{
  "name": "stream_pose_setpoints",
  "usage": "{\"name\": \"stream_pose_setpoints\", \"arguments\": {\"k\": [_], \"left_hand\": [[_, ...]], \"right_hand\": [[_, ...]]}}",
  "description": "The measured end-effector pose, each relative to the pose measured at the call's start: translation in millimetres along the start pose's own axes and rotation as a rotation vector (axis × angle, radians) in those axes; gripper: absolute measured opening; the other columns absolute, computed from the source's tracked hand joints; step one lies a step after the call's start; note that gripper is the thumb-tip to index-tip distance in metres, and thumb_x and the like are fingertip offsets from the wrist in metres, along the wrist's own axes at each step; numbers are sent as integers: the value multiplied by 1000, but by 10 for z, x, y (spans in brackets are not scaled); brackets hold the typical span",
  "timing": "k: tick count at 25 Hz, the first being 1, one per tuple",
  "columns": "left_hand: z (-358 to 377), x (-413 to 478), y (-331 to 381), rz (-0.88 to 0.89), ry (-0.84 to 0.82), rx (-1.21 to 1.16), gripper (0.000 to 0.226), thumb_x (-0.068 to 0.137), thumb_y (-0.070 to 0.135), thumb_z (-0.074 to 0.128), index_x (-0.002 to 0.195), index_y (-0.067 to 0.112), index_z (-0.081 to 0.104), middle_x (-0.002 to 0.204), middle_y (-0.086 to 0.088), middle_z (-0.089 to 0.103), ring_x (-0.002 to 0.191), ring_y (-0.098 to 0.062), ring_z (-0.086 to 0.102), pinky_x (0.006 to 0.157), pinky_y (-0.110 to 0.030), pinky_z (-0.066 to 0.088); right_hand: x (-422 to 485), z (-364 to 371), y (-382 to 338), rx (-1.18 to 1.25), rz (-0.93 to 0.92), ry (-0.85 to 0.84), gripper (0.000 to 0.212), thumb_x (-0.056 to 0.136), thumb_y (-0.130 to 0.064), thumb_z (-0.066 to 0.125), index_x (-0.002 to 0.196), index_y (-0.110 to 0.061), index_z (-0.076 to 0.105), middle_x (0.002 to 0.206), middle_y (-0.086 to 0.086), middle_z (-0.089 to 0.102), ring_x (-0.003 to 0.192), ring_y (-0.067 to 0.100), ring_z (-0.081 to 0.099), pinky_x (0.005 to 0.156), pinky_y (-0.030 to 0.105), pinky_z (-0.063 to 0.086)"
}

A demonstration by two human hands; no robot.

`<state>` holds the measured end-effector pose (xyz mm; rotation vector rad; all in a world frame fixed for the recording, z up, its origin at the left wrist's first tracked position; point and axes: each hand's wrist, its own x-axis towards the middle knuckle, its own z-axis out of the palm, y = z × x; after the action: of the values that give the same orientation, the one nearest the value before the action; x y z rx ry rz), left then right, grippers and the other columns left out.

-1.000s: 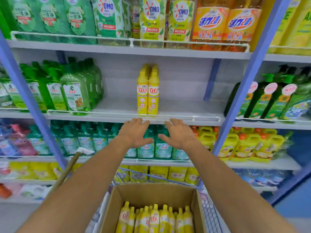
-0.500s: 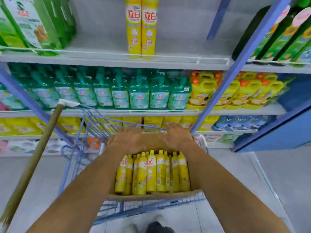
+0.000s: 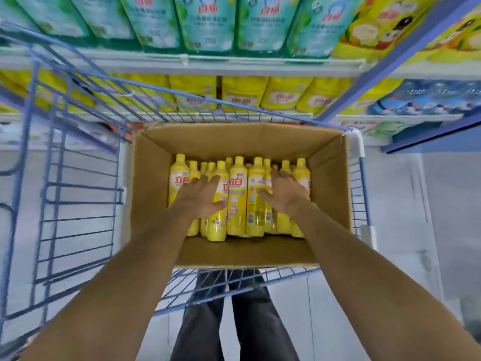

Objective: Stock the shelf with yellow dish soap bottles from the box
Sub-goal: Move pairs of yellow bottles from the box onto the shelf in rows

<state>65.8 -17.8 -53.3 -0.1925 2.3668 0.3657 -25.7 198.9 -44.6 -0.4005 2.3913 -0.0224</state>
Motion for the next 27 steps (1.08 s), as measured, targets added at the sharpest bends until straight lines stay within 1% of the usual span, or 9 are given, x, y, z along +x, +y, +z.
{"name": "stream_pose_setpoints", "arguments": {"k": [2, 6, 10, 13, 16, 19, 22, 25, 27], "left_hand": [[179, 202, -70, -3, -14, 14, 86, 89, 66, 54, 154, 19, 22, 148, -15, 41, 132, -38, 46, 102, -49, 44], [366, 584, -175, -46, 26, -90, 91, 89, 62, 57, 156, 14, 19, 149, -17, 42, 133, -39, 46, 103, -51, 45], [565, 794, -43, -167, 146, -430, 82, 87, 46, 70, 150, 9, 32, 144, -18, 49, 133, -38, 47, 103, -47, 43], [698, 885, 44, -254, 250, -566, 76, 76, 36, 83, 137, 9, 46, 132, -17, 56, 123, -37, 54, 97, -46, 49], [719, 1014, 10, -331, 232, -670, 76, 61, 39, 91, 123, 11, 56, 123, -13, 64, 116, -34, 61, 93, -46, 54], [687, 1038, -46, -399, 172, -768, 72, 60, 35, 94, 119, 11, 60, 121, -9, 68, 112, -30, 65, 92, -42, 56], [676, 922, -54, -389, 158, -938, 67, 62, 29, 95, 118, 14, 61, 116, -5, 70, 102, -24, 69, 85, -38, 58], [772, 710, 55, -340, 242, -1171, 70, 66, 17, 93, 124, 21, 54, 111, -1, 72, 96, -17, 71, 74, -28, 57], [799, 568, 141, -281, 305, -1251, 76, 66, 18, 93, 130, 23, 53, 112, -1, 72, 99, -16, 71, 78, -32, 60]], "right_hand": [[169, 196, 55, 1, 4, -20, 69, 96, -59, 50, 145, -11, 39, 146, 14, 45, 134, 35, 44, 99, 46, 45], [502, 413, 76, 85, 46, -5, 68, 94, -54, 57, 143, -10, 39, 143, 14, 47, 132, 35, 46, 99, 46, 46], [729, 570, 30, 169, 87, 47, 70, 92, -49, 66, 140, -6, 40, 140, 17, 50, 129, 38, 51, 101, 45, 48], [792, 687, 3, 348, 138, 115, 65, 85, -40, 77, 132, -5, 48, 133, 17, 55, 121, 37, 57, 97, 41, 51], [858, 762, 23, 545, 214, 133, 61, 74, -48, 82, 119, -12, 61, 117, 8, 67, 111, 29, 63, 92, 38, 55], [861, 804, 103, 641, 249, 50, 56, 72, -56, 82, 110, -17, 70, 108, 2, 73, 103, 21, 67, 91, 36, 56], [780, 865, 142, 691, 243, 12, 57, 69, -55, 85, 108, -16, 71, 107, 1, 74, 102, 20, 69, 89, 37, 58], [684, 872, 92, 768, 234, 65, 47, 73, -40, 88, 106, -13, 69, 108, 3, 74, 101, 19, 69, 81, 30, 54], [565, 820, 55, 842, 181, 99, 39, 72, -30, 90, 100, -18, 66, 106, 3, 74, 99, 19, 71, 79, 29, 55]]}}
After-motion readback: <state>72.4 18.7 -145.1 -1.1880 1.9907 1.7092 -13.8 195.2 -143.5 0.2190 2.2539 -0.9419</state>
